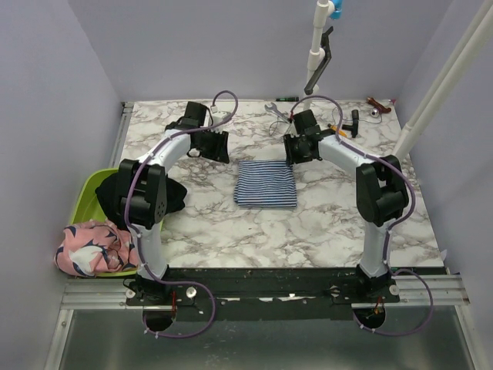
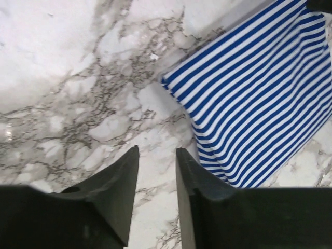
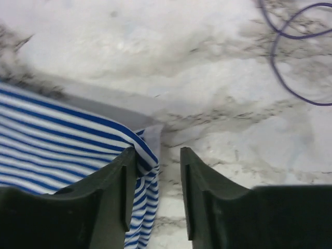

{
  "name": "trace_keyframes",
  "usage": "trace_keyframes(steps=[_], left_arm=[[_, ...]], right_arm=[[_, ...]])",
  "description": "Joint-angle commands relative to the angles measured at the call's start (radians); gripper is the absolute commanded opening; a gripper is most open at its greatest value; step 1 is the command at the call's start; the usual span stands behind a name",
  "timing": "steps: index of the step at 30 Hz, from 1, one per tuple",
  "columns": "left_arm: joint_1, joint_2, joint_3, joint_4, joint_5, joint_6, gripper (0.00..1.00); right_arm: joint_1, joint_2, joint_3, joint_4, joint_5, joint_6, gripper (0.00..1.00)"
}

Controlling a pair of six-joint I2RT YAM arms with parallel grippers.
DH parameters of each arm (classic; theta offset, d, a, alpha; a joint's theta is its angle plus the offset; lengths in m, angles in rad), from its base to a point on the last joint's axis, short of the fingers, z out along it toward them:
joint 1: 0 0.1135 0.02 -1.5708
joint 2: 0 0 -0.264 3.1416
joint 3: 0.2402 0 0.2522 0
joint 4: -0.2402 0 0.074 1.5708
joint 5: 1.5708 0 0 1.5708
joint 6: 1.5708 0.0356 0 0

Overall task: Fold and stack the mixed laundry pile
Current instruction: Fold the tank top at the center of the board, then move the tank top to the corner of the board.

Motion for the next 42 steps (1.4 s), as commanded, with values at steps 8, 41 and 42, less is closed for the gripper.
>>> trace_keyframes(steps=[8, 41, 42], left_arm=[[0.016, -0.152, -0.128, 0.041, -0.022, -0.167, 0.56], [-0.07, 0.053, -0.302, 0.368, 0.351, -0.595, 0.0], [-0.06, 0.06, -0.304, 0.367, 0.336, -0.603, 0.0]], right_arm=[[-0.058, -0.096, -0.038, 0.071, -0.011, 0.129, 0.78], [-0.057, -0.156, -0.479, 0.399, -0.309, 0.4, 0.68], [-0.057, -0.158, -0.478, 0.395, -0.295, 0.397, 0.68]])
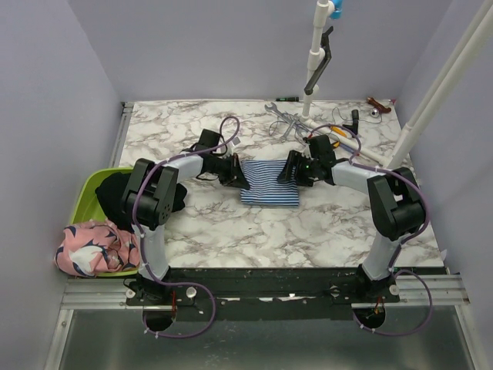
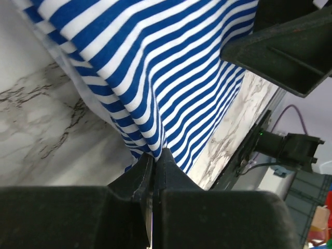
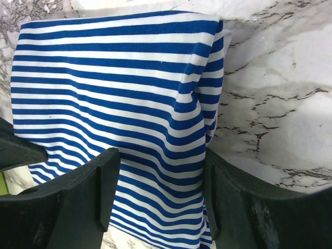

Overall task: Fold and stack the mixed laundry pile
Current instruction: Move the tank top to the corner of the board.

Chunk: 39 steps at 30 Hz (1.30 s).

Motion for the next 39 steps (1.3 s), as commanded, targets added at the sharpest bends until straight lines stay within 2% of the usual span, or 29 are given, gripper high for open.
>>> trace_keyframes(steps=[1, 7, 10, 13, 15, 18, 20, 22, 24, 26, 28, 31, 34, 39], left_arm=[[0.047, 0.036, -0.038, 0.069, 0.054, -0.085, 0.0], [0.084, -0.021, -0.038, 0.005, -0.082, -0.05, 0.0], [0.101, -0.009, -0.002, -0.05, -0.092, -0.023, 0.0], [0.102, -0.004, 0.001, -0.075, -0.108, 0.004, 0.0], [0.101, -0.006, -0.004, -0.078, -0.109, 0.004, 0.0], [0.098, -0.001, -0.007, -0.073, -0.092, -0.001, 0.0], [0.092, 0.005, -0.006, -0.07, -0.084, -0.006, 0.0], [0.083, 0.012, 0.001, -0.073, -0.067, -0.016, 0.0], [0.076, 0.019, 0.009, -0.072, -0.055, -0.022, 0.0], [0.072, 0.021, 0.011, -0.068, -0.054, -0.027, 0.0], [0.071, 0.021, 0.007, -0.062, -0.05, -0.03, 0.05], [0.069, 0.018, -0.003, -0.057, -0.048, -0.032, 0.1], [0.072, 0.007, 0.0, -0.081, -0.064, -0.019, 0.11], [0.088, -0.025, -0.007, -0.112, -0.065, -0.009, 0.25]], right_arm=[[0.005, 0.004, -0.02, -0.001, 0.022, 0.003, 0.68], [0.005, -0.051, -0.002, -0.078, 0.111, -0.049, 0.72], [0.005, -0.101, 0.002, -0.093, 0.161, -0.064, 0.73], [0.005, -0.087, 0.027, -0.071, 0.147, -0.079, 0.71], [0.005, -0.042, 0.083, -0.1, 0.135, -0.1, 0.65], [0.006, -0.037, 0.114, -0.046, 0.046, -0.1, 0.38], [0.006, -0.063, 0.075, 0.058, -0.022, -0.063, 0.29], [0.007, -0.052, 0.064, 0.136, -0.063, -0.029, 0.27], [0.007, -0.002, 0.084, 0.139, -0.073, -0.015, 0.25], [0.003, 0.06, 0.114, 0.111, -0.014, 0.003, 0.19], [-0.013, 0.109, 0.129, 0.092, 0.015, 0.021, 0.15], [-0.033, 0.165, 0.147, 0.087, 0.07, 0.02, 0.11], [-0.043, 0.217, 0.202, 0.029, 0.096, -0.001, 0.09], [-0.042, 0.2, 0.215, 0.039, 0.054, -0.003, 0.08]])
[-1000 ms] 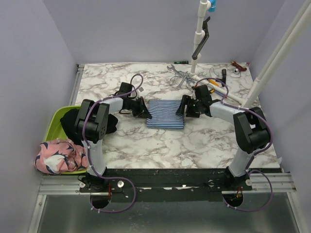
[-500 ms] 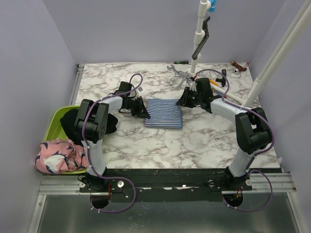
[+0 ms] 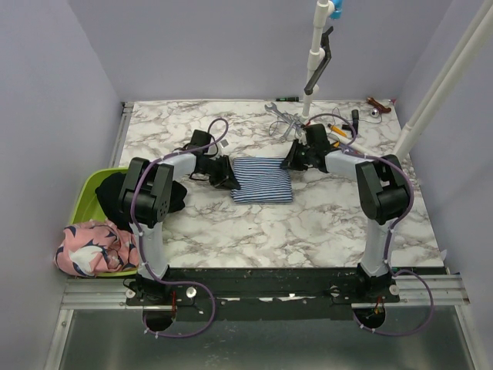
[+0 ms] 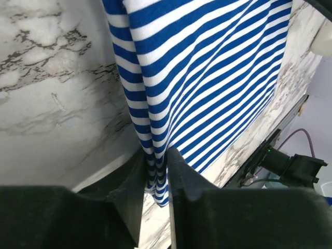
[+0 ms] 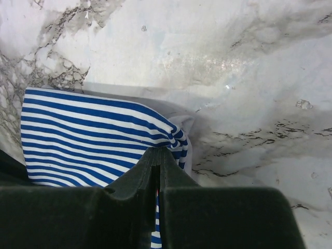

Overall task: Fold and stack the mixed laundry pile
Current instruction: Move the tank top to the corner of the board.

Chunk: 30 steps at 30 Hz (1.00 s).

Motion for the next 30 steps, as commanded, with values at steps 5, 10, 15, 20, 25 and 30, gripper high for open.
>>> trace_keyframes(steps=[5, 10, 15, 20, 25, 30], left_arm=[[0.013, -0.114, -0.039, -0.032, -0.029, -0.007, 0.37], [-0.018, -0.15, -0.095, -0.001, -0.078, -0.031, 0.4], [-0.068, -0.094, -0.097, -0.024, -0.123, -0.017, 0.4], [-0.077, -0.045, -0.061, -0.03, -0.117, -0.031, 0.43], [-0.085, -0.006, -0.015, -0.021, -0.095, -0.053, 0.4], [-0.084, 0.046, 0.038, -0.041, -0.055, -0.07, 0.0]], right_arm=[[-0.005, -0.094, -0.004, -0.079, 0.085, -0.043, 0.09], [-0.004, -0.151, -0.062, -0.124, 0.109, -0.066, 0.11], [0.0, -0.24, -0.156, -0.129, 0.128, -0.066, 0.25], [-0.001, -0.276, -0.265, -0.092, 0.091, -0.039, 0.46], [0.0, -0.246, -0.332, -0.015, 0.007, 0.01, 0.5], [0.0, -0.3, -0.325, -0.039, 0.056, -0.01, 0.54]])
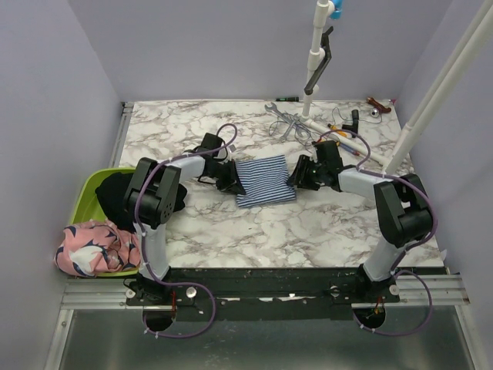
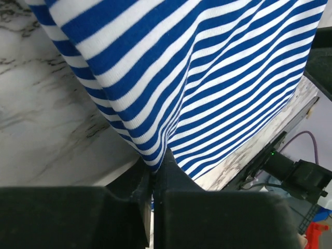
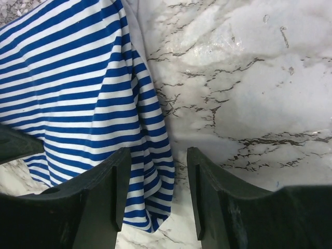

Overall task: Fold and stack the mixed laundry pile
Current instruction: Move the tank top to the corner of the board.

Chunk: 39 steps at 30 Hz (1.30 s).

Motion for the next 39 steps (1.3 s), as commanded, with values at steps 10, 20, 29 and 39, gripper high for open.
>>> trace_keyframes(steps=[10, 20, 29, 39], left_arm=[[0.0, 0.062, 0.056, -0.022, 0.041, -0.023, 0.0], [0.001, 0.051, 0.049, -0.036, 0.024, -0.015, 0.0], [0.001, 0.026, 0.009, -0.019, 0.026, -0.015, 0.0], [0.007, -0.072, -0.046, -0.025, 0.025, -0.019, 0.47]], right_arm=[[-0.001, -0.141, -0.013, -0.059, 0.031, -0.061, 0.62], [-0.001, 0.04, 0.059, 0.014, -0.077, -0.027, 0.63], [-0.002, 0.115, 0.082, 0.035, -0.124, -0.054, 0.46], [-0.001, 0.066, 0.093, -0.099, -0.122, -0.144, 0.01]])
